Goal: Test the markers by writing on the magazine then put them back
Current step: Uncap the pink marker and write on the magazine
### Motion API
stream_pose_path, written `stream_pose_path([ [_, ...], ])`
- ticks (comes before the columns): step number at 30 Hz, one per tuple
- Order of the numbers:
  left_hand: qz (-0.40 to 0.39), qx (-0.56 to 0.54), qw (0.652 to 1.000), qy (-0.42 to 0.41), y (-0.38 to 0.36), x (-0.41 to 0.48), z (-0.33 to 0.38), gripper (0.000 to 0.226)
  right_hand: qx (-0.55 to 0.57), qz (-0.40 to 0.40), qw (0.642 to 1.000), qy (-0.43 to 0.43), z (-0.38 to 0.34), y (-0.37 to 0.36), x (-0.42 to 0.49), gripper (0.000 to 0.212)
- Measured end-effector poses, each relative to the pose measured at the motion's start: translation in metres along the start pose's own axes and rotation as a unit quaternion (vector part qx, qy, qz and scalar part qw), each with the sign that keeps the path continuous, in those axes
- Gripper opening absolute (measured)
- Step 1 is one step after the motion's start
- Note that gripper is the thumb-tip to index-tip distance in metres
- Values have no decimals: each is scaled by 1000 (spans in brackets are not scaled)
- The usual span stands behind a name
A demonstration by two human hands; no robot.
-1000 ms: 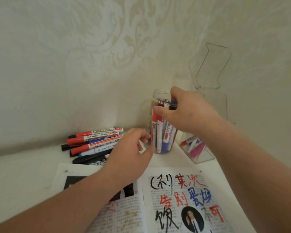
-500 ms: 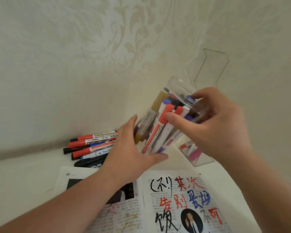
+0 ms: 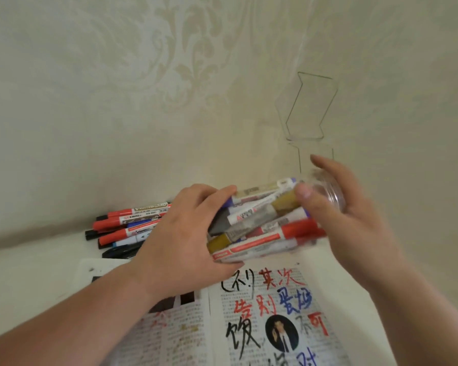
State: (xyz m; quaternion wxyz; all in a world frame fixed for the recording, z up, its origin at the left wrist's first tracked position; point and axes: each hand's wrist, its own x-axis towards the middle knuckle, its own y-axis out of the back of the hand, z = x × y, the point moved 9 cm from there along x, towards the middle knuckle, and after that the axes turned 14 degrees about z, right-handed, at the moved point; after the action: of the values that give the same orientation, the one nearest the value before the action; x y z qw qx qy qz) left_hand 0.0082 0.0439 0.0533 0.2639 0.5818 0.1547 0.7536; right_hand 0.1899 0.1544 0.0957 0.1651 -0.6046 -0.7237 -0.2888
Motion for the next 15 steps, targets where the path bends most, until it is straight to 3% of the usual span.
stream_pose_path([
  [2,30,-25,998,-41,8,0,0,101,58,2,998,2,5,1,-6,71],
  [6,-137,7,990,33,-25,-7,-4,117,60,2,998,19,15,0,-11,66],
  [10,-136,33,990,21,-33,-12,-6,115,72,3,997,9,24,-2,-9,54],
  [13,-114,24,993,20,-32,-12,-7,113,93,30,995,21,21,2,-12,72],
  [15,-104,-3,993,62,-33,-12,-11,112,137,40,988,53,13,4,-16,83],
])
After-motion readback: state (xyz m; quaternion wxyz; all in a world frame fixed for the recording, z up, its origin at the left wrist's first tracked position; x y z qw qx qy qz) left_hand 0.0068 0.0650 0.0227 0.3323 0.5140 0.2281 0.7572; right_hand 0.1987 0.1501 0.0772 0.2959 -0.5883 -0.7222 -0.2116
